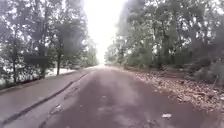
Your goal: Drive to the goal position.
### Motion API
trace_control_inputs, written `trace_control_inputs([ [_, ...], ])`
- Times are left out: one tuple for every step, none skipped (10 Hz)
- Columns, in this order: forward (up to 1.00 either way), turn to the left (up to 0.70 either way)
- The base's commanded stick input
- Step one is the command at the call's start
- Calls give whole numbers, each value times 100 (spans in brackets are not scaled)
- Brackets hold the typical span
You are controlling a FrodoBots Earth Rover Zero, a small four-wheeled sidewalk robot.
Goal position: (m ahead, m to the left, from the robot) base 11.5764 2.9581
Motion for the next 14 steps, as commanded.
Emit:
trace_control_inputs([
  [85, 0],
  [85, 0],
  [85, 0],
  [85, 0],
  [85, 0],
  [85, 0],
  [85, 0],
  [85, 0],
  [85, 0],
  [85, 0],
  [85, 0],
  [85, 0],
  [85, 0],
  [85, 0],
])
